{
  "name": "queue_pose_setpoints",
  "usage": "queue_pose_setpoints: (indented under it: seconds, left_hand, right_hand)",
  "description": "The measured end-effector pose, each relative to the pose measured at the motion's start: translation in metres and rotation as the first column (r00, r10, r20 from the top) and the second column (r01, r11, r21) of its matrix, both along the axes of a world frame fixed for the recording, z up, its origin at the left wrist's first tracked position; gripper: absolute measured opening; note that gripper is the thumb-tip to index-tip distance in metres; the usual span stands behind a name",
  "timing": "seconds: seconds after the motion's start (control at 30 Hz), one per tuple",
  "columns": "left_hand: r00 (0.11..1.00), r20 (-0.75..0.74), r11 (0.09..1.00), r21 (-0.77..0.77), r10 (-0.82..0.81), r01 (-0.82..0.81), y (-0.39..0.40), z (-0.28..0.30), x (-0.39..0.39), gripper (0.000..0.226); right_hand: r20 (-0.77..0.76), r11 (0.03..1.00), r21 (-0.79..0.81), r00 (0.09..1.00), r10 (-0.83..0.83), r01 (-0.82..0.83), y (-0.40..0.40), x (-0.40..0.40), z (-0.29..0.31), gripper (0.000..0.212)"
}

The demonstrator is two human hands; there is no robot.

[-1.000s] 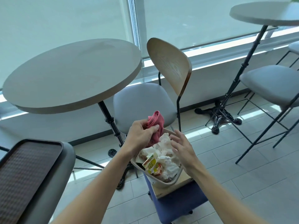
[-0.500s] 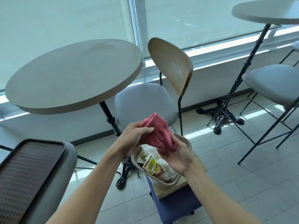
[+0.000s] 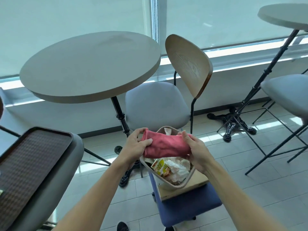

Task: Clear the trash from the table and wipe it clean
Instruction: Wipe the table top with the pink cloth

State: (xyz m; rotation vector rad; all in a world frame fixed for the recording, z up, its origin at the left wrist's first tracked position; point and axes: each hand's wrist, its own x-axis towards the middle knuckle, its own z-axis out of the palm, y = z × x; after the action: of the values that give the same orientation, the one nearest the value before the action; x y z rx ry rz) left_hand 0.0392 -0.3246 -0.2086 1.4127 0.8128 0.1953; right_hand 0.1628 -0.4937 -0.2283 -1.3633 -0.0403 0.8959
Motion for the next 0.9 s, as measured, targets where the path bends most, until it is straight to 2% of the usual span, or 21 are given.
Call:
queue_pose_setpoints:
  seconds: [0.07,0.13,0.2,0.3,0.43,0.67,0.8,0.9]
  left_hand:
    - [0.998,0.027,0.995,-0.082,0.051,-0.048,0.003,-0.003,-0.004,0.035]
    - [0.997,0.059,0.988,-0.145,0.057,-0.048,0.005,-0.006,-0.008,0.034]
    - [0.996,0.077,0.987,-0.155,0.044,-0.031,0.005,-0.007,-0.014,0.034]
    - [0.994,0.101,0.986,-0.162,0.045,-0.028,0.006,-0.011,-0.023,0.037]
    - [0.987,0.147,0.986,-0.161,0.07,-0.046,0.012,-0.014,-0.042,0.038]
    - [0.956,0.229,0.983,-0.046,0.183,-0.177,0.04,-0.018,-0.101,0.059]
    - [0.943,0.195,0.954,0.083,0.268,-0.288,0.063,-0.021,-0.15,0.049]
    - [0.927,0.177,0.929,0.107,0.331,-0.353,0.078,-0.022,-0.187,0.039]
  right_hand:
    - [-0.024,0.987,0.037,0.987,0.157,-0.157,-0.006,0.005,0.0,0.048]
    - [0.015,0.971,0.026,0.971,0.239,-0.239,-0.009,0.009,0.002,0.04]
    - [0.08,0.972,-0.039,0.969,0.233,-0.23,-0.004,0.007,0.003,0.026]
    - [0.232,0.972,-0.182,0.954,0.191,-0.15,0.01,0.001,0.002,0.016]
    - [0.281,0.984,-0.149,0.95,0.138,-0.099,0.03,-0.011,0.001,0.015]
    - [0.425,0.972,-0.13,0.874,0.234,-0.197,0.09,-0.047,-0.001,0.02]
    - [0.458,0.942,-0.141,0.824,0.334,-0.304,0.135,-0.083,0.004,0.021]
    - [0.468,0.899,-0.187,0.77,0.435,-0.395,0.169,-0.113,0.006,0.028]
